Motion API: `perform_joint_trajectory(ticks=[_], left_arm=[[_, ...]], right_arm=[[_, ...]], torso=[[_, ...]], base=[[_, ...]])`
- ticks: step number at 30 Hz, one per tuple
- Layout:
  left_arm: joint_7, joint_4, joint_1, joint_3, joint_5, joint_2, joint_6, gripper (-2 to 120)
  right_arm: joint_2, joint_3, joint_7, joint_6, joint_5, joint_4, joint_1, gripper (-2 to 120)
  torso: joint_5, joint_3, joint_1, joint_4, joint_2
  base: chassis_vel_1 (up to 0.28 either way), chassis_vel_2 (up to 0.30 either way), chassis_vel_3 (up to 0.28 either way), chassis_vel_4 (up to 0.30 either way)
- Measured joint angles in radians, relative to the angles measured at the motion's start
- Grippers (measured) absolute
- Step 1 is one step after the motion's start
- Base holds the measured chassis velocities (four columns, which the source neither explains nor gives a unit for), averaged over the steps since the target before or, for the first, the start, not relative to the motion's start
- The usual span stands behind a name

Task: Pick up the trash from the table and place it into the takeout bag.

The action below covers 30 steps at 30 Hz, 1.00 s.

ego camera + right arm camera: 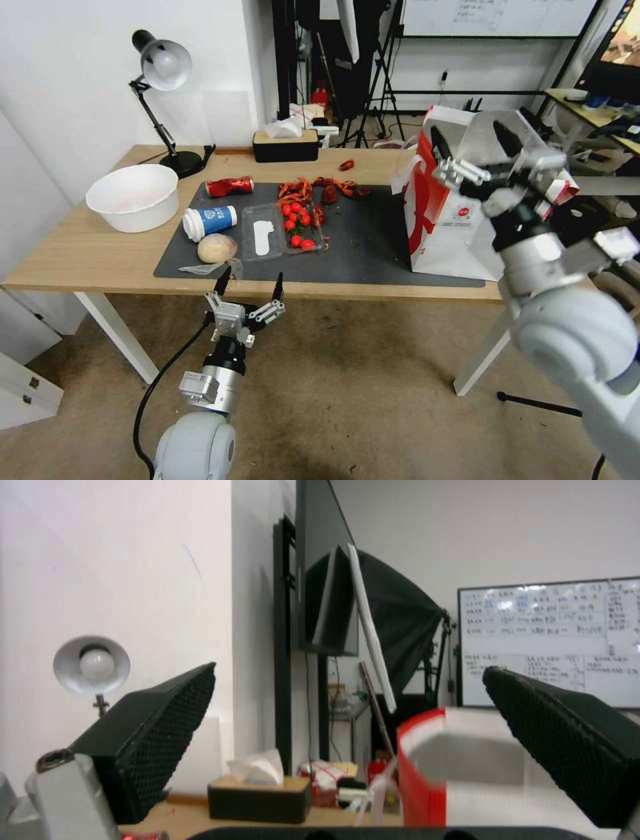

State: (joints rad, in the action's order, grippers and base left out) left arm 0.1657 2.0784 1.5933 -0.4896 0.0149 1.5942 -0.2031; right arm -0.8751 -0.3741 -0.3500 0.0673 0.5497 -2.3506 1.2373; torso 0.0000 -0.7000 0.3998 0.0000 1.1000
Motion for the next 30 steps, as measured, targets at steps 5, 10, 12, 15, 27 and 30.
perform_joint_trajectory(ticks=[5,10,12,15,27,30], left_arm=[[0.000,0.000,0.000,0.000,0.000,0.001,-0.001,100],[-0.001,-0.001,0.000,0.000,-0.001,-0.001,-0.001,100],[-0.001,-0.003,0.000,0.000,-0.001,-0.002,-0.001,100],[-0.001,-0.005,-0.002,-0.001,-0.001,-0.004,-0.001,100],[-0.001,-0.013,-0.006,-0.001,-0.001,-0.002,0.002,100],[-0.001,-0.013,-0.006,-0.001,-0.001,-0.002,0.002,100]], right_arm=[[-0.077,-0.009,0.036,0.028,-0.114,-0.008,0.132,100],[-0.137,0.008,0.047,0.090,-0.229,0.046,0.208,100],[-0.153,0.015,0.047,0.107,-0.252,0.063,0.227,100],[-0.173,0.027,0.040,0.128,-0.277,0.085,0.257,100],[-0.240,0.067,-0.013,0.242,-0.358,0.231,0.373,100],[-0.246,0.071,-0.016,0.254,-0.358,0.245,0.381,100]], torso=[[-0.0001,0.000,0.000,0.0000,0.000],[-0.0001,0.000,0.000,0.0000,0.000],[0.0000,0.000,0.000,0.0000,0.000],[0.0000,0.000,0.000,0.0000,0.000],[0.0001,0.000,0.000,-0.0002,0.000],[0.0001,0.000,0.000,-0.0001,0.000]], base=[[0.000,0.000,0.000,0.000],[0.000,0.000,0.000,0.000],[0.000,0.000,0.000,0.000],[0.000,0.000,0.000,0.000],[0.000,0.000,0.000,0.000],[0.000,0.000,0.000,0.000]])
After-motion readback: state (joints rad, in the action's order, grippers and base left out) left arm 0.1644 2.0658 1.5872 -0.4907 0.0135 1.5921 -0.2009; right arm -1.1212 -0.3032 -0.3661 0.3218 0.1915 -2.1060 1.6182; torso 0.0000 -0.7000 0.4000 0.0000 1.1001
